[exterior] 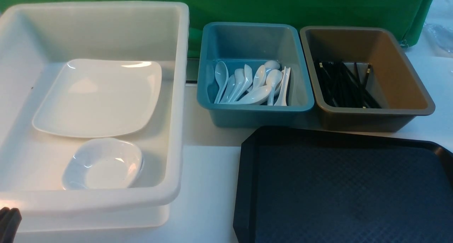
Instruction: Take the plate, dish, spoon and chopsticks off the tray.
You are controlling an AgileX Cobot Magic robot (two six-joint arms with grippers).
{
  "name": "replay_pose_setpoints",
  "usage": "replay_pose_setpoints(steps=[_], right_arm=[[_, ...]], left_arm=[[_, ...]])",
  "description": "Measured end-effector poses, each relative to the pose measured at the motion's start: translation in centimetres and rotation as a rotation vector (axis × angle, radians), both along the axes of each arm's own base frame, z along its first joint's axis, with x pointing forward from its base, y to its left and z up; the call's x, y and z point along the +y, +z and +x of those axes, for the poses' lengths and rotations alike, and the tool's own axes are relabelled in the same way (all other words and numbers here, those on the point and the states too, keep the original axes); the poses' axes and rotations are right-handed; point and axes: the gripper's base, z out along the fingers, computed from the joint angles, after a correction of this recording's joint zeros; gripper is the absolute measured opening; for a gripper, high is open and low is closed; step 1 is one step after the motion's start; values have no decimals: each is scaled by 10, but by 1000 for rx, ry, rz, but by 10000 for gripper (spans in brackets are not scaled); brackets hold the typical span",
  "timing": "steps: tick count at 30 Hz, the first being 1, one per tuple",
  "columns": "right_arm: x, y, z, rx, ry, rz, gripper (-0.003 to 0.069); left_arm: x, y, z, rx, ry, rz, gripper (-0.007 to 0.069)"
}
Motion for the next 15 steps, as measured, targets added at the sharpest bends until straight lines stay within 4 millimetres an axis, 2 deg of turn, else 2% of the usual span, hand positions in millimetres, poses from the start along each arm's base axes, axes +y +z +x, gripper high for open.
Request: replay_pose_setpoints(steps=[15], right_arm=[[0, 0, 0, 0, 0, 0, 220]], left_arm=[[0, 0, 0, 0, 0, 0, 17]])
